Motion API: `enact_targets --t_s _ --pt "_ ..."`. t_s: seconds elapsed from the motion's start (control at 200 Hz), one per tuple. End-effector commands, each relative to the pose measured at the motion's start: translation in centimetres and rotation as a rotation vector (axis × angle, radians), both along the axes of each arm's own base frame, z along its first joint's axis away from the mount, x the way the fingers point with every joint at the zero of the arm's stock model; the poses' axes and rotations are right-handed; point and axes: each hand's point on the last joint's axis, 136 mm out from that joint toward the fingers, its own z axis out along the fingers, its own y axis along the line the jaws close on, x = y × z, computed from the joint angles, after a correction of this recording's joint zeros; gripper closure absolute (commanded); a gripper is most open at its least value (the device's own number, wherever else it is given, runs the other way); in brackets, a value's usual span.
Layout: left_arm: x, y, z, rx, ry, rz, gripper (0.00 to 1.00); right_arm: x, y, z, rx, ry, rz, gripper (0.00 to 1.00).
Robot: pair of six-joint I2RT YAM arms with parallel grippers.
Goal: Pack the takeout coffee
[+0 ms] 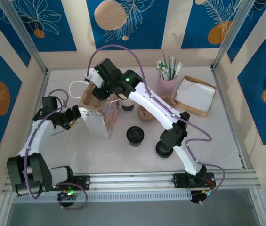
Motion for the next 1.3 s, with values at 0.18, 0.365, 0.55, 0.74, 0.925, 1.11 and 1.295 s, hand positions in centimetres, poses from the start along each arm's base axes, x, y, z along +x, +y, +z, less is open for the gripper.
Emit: enact_targets --t_s 0.18,0.365,0.55,0.74,0.925,1.11,1.295 --pt "1.3 -0.5 0.6 0.027 -0.029 -0.024 0.22 1.1 -0.2 -0.5 0.006 0.012 -0.03 0.59" --pt "1.4 -0.7 0.5 0.037 -0.026 -0.033 0.22 1.7 -0.2 -2.3 -0.041 0.017 -0.047 0.59" --pt "1.4 -0.9 0.4 0.039 -0.026 -0.041 0.22 1.9 -0.5 -3.0 -0.056 0.029 -0.062 0.59" --pt "1.3 -1.1 0.3 0.04 -0.024 -0.046 0.22 1.4 -0.6 -0.1 0.004 0.008 -0.06 0.59" --pt "1.4 -1.4 0.4 0.039 -0.026 -0.052 0.22 2.4 -1.1 0.3 -0.012 -0.043 -0.076 0.58" --pt "1.4 -1.6 0.2 0.042 -0.022 -0.06 0.22 2.5 -1.2 0.5 0.026 -0.006 -0.074 0.58" --pt "1.4 -1.8 0.2 0.045 -0.023 -0.065 0.22 3.2 -1.4 0.2 0.058 0.036 -0.091 0.57"
